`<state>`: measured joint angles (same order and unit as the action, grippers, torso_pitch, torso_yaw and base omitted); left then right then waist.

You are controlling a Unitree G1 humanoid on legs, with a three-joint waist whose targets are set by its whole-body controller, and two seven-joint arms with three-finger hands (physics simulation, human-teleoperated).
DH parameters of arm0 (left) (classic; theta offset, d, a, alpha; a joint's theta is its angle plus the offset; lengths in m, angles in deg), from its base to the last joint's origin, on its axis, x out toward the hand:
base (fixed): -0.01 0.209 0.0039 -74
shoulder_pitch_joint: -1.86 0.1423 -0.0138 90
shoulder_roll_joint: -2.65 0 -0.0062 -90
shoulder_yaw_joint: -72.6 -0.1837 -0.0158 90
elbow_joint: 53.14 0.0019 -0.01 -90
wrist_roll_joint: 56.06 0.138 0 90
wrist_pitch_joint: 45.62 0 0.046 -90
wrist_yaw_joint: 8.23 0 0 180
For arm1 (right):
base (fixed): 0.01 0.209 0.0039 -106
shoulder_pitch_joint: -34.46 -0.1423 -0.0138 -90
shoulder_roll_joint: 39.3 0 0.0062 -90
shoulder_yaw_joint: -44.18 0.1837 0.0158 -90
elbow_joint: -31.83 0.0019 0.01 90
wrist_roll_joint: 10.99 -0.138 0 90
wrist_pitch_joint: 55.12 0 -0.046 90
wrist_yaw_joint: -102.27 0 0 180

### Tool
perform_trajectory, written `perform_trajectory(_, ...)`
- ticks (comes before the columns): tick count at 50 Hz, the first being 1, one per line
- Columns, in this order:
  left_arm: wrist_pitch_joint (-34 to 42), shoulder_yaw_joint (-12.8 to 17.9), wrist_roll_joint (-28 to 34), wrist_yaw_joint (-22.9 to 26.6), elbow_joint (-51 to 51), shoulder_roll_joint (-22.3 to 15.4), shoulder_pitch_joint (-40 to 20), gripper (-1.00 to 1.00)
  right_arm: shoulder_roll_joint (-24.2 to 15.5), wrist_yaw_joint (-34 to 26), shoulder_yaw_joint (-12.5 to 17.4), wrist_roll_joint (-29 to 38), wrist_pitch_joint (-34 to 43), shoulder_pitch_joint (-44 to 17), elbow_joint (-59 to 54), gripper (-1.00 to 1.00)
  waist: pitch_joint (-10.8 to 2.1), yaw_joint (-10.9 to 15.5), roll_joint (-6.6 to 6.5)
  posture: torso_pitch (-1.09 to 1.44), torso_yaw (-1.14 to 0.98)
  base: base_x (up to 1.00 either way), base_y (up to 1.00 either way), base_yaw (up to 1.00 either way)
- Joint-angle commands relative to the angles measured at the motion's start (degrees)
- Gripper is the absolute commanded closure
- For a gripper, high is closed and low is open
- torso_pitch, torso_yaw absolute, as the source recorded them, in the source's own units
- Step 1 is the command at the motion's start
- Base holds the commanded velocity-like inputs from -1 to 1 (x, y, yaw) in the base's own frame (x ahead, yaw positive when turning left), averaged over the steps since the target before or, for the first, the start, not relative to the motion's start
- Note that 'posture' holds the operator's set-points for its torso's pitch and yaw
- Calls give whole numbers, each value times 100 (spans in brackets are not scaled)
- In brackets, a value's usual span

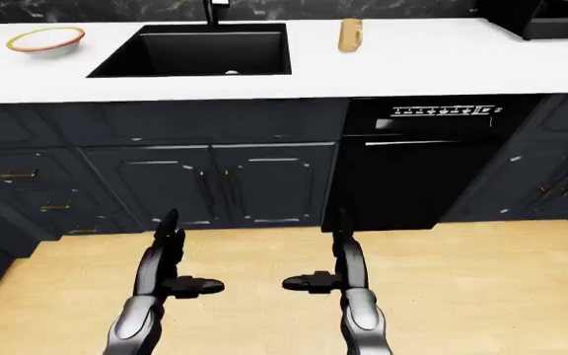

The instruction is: Turn the sink spout to the right.

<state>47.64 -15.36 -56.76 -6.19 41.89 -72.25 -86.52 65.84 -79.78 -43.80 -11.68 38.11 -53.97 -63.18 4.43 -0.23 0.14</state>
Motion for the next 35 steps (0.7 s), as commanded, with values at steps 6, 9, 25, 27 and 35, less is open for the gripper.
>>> perform_trajectory(6,-341,78,-22,-79,-761,-28,-86,-100,-15,16,-2,-15,-368,-188,393,-100,-229,39,45,0,0,0,0,0)
perform_trajectory(9,-344,104,-38,-86,-786,-34,-84,-100,-7,34,-23,16,-345,-167,450,-100,-423,49,38,0,0,0,0,0)
perform_trajectory(25,-324,147,-49,-100,-931,-41,-20,-100,-4,31,-82,194,-385,-38,662,-100,-515,44,10,0,0,0,0,0)
perform_trajectory(27,-328,156,-58,-97,-930,-43,-22,-100,-3,41,-93,234,-352,-55,644,-100,-510,41,9,0,0,0,0,0)
perform_trajectory(35,-324,172,-75,-98,-942,-46,-27,-100,0,45,-103,296,-336,-42,676,-100,-335,-37,376,0,0,0,74,0)
